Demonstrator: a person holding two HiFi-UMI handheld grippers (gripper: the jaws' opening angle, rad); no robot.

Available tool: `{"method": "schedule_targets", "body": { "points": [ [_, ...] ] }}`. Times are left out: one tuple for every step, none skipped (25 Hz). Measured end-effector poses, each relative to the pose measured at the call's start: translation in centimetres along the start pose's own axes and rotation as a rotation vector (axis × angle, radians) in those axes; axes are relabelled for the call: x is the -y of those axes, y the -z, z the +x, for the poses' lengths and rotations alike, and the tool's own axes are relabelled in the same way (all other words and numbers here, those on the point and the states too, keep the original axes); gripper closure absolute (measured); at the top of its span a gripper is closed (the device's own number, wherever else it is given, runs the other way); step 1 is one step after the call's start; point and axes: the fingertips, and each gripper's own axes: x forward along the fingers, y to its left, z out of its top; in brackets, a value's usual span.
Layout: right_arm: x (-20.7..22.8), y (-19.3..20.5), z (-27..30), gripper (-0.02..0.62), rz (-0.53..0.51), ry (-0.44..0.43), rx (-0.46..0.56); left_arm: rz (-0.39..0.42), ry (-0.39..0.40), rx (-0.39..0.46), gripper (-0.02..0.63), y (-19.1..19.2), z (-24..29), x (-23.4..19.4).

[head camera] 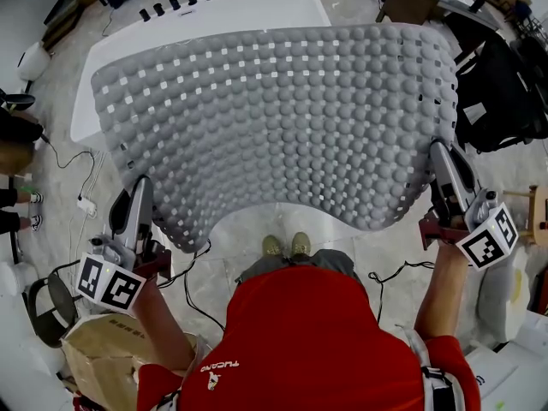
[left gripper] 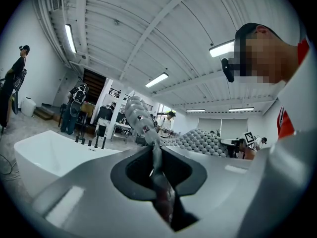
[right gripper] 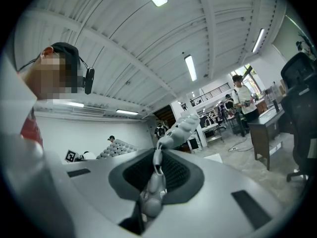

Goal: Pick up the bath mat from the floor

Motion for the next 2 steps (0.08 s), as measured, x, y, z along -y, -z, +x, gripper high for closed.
{"method": "schedule_targets", "body": {
  "points": [
    [-0.09,0.33,0.24,0.555,-0.002,0.002,-0.002,-0.002,0.001,0.0,0.56,0.25,-0.02,-0.48],
    [-0.17,0.65,0.48,0.555,-0.003,0.005,-0.004,-0.004,0.002,-0.001,0.56,0.5,-0.04,-0.96]
  ]
}}
